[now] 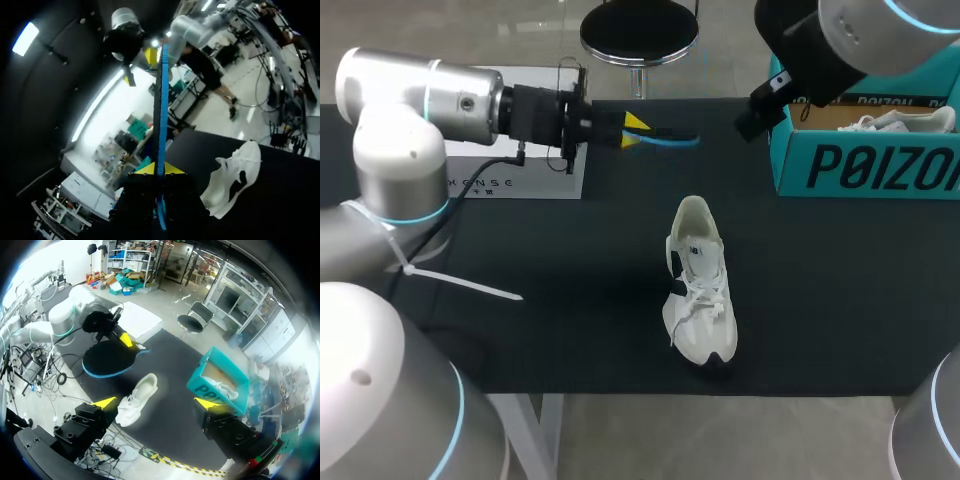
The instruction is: Take the shoe out of the shoebox, open the shoe tongue, remove and reinsert the insole, then place the shoe into the shoebox
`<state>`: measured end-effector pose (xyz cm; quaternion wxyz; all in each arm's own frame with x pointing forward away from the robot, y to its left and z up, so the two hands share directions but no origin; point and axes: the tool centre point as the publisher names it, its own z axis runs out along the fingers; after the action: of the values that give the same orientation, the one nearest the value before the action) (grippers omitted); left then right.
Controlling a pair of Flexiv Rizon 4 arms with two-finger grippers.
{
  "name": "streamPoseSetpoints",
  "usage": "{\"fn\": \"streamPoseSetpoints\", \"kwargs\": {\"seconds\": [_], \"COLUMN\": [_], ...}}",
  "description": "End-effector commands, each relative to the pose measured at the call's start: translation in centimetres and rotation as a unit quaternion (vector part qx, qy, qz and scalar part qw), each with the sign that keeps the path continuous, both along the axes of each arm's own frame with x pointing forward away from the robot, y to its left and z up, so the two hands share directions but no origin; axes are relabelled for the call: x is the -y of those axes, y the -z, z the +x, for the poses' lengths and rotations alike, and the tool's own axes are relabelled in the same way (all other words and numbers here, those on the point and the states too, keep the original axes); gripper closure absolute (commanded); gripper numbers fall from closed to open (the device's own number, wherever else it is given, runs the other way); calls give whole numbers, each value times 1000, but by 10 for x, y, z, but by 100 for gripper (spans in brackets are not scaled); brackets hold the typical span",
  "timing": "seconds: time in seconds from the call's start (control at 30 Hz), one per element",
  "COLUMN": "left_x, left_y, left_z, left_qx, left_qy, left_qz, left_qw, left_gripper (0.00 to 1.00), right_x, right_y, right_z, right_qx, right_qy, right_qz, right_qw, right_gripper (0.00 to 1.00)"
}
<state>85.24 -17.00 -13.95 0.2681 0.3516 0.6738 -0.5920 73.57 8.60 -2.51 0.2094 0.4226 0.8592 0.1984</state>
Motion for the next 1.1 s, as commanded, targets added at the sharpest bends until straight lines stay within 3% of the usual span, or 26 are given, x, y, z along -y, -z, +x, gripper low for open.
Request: {"fn": "streamPoseSetpoints", "kwargs": {"seconds": [0.03, 0.2, 0.3, 0.9, 1.03, 1.1], "left_x": [-5, -6, -3, -3, -2, -3], "left_y": [-1, 5, 11, 11, 9, 8], "left_z": [-11, -14, -16, -16, -23, -31], "left_qx": [98, 138, 124, 124, 294, 414], "left_qy": [0, 18, 23, 23, 44, 71], "left_qz": [-18, 2, 23, 23, 28, 36], "left_qw": [995, 990, 992, 992, 955, 907], "left_gripper": [100, 100, 100, 100, 100, 100], "right_x": [-2, -2, -2, -2, -2, -2], "right_y": [0, 0, 0, 0, 0, 0], "right_z": [2, 2, 2, 2, 2, 2], "right_qx": [-2, -2, -2, -2, -2, -2], "right_qy": [1, 1, 1, 1, 1, 1], "right_qz": [-1, -1, -1, -1, -1, -1], "right_qw": [1000, 1000, 1000, 1000, 1000, 1000], "right_gripper": [0, 0, 0, 0, 0, 0]}}
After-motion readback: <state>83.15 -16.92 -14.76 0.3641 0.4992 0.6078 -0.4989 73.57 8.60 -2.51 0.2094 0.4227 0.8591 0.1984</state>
